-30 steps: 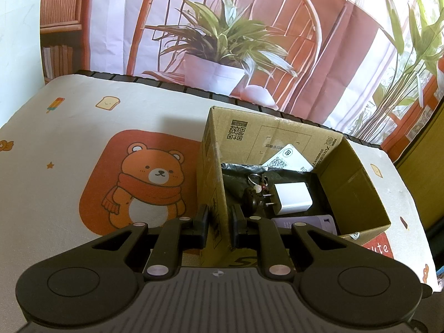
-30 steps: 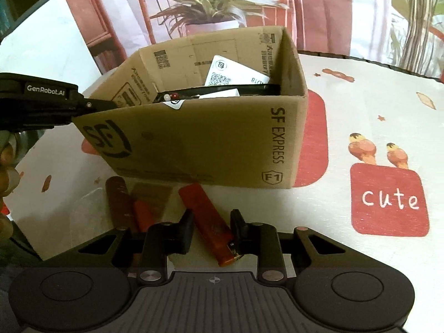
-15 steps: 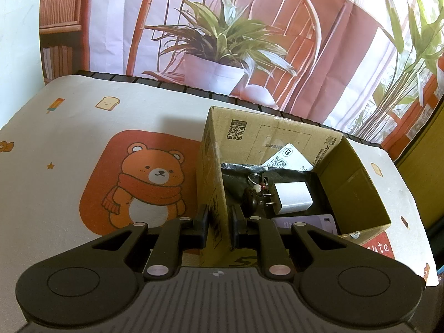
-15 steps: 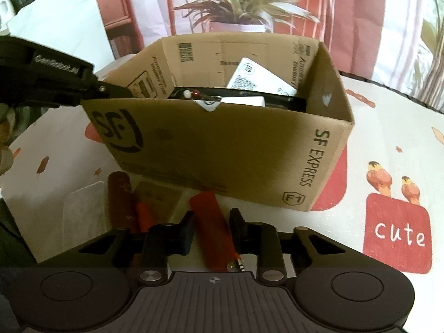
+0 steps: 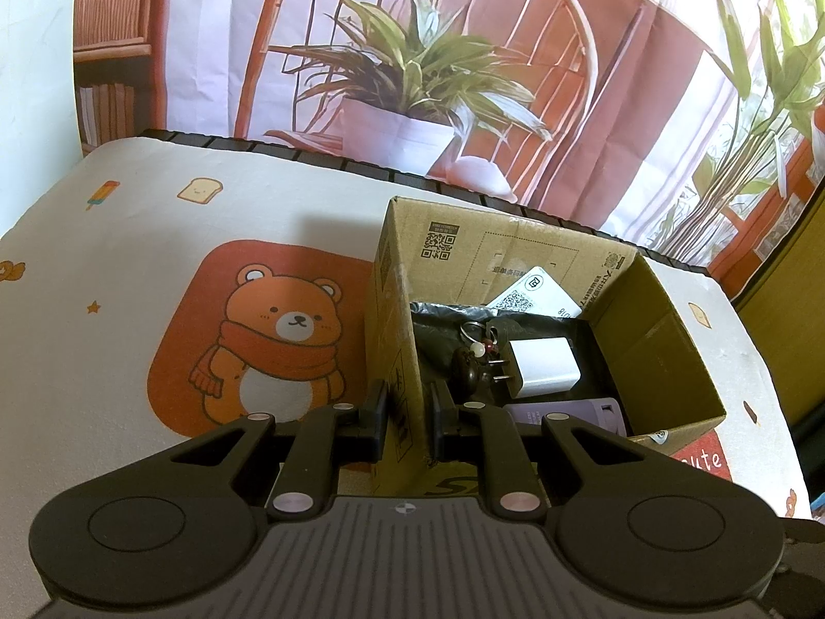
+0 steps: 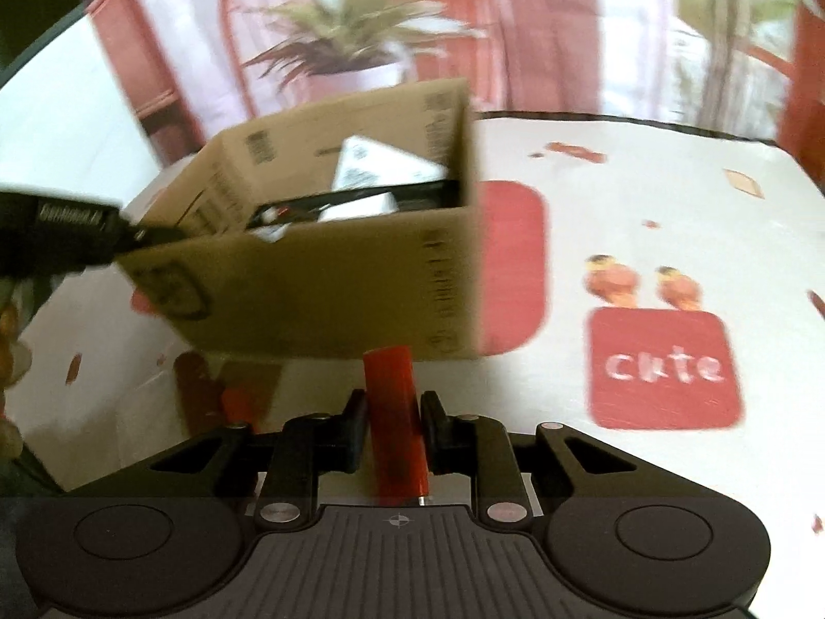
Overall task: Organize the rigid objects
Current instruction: 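Lift the red marker with the right gripper and carry it over the box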
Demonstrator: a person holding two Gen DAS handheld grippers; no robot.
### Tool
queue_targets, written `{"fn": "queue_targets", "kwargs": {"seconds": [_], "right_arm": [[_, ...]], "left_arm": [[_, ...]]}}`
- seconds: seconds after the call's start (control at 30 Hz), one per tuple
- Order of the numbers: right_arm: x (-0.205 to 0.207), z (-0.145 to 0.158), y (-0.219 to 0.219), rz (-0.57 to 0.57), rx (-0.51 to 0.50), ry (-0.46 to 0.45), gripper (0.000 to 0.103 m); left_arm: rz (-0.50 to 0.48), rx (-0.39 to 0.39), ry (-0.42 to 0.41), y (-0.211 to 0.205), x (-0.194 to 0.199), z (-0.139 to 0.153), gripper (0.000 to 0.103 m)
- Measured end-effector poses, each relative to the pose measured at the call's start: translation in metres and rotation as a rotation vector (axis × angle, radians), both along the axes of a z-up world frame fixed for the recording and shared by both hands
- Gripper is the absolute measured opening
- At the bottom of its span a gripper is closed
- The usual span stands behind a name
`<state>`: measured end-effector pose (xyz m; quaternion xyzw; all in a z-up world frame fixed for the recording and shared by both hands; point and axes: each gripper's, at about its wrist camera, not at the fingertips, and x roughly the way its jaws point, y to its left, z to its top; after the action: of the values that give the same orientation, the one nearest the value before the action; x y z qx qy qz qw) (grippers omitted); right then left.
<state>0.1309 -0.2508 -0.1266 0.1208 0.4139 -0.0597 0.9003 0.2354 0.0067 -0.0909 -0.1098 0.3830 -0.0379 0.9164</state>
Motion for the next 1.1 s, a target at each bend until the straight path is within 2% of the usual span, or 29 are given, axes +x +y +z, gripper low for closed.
{"fn": "queue_targets", "kwargs": {"seconds": [0.07, 0.13, 0.2, 0.33, 0.6, 0.87, 1.1], "right_arm": [[-0.007, 0.004, -0.008, -0.038, 0.003, -0.013, 0.017], [-0.015, 0.011, -0.017, -0.08, 0.027, -0.037, 0.009], [-0.022, 0.02, -0.023, -0.112, 0.059, -0.075, 0.009], [-0.031, 0.036, -0.026, -0.122, 0.024, -0.137, 0.009], [-0.03, 0.06, -0.02, -0.088, -0.018, -0.221, 0.009], [-0.028, 0.096, -0.019, -0.058, -0.01, -0.331, 0.009], [-0.001, 0.11, -0.017, -0.005, -0.045, -0.378, 0.009]], "left_arm": [[0.0, 0.0, -0.001, 0.0, 0.0, 0.0, 0.018], [0.0, 0.0, -0.001, 0.0, 0.0, 0.0, 0.018], [0.001, -0.001, -0.001, 0.0, 0.0, 0.0, 0.018], [0.002, -0.001, 0.0, 0.0, 0.0, 0.0, 0.018], [0.002, -0.001, 0.0, 0.0, 0.0, 0.0, 0.018], [0.002, -0.001, 0.0, 0.0, 0.0, 0.0, 0.018], [0.002, -0.002, 0.0, 0.0, 0.0, 0.0, 0.018]]}}
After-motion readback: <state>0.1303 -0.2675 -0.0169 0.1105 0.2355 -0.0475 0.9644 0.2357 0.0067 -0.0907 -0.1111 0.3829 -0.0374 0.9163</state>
